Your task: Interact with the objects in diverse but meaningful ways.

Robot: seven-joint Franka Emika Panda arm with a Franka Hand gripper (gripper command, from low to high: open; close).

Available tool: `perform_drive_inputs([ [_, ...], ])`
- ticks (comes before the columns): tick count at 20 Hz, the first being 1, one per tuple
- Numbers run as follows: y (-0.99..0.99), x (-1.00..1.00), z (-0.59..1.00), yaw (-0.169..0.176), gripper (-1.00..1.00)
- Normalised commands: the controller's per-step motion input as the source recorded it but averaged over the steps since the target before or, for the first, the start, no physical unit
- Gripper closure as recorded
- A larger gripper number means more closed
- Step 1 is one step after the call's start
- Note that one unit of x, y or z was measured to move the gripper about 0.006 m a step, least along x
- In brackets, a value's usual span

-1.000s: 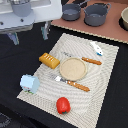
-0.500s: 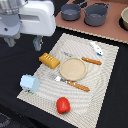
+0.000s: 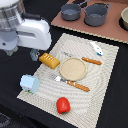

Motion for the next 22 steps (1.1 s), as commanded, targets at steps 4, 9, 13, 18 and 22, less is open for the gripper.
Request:
perform_drive_inputs([
  [4, -0.29, 0.50, -0.18, -0.088, -1.00],
  [9, -0.33, 0.27, -0.29, -0.067, -1.00],
  [13, -0.31, 0.15, -0.35, -0.062, -1.00],
  [18, -0.23, 0.06, -0.39, -0.057, -1.00],
  [22, -0.16, 0.00, -0.41, -0.049, -1.00],
])
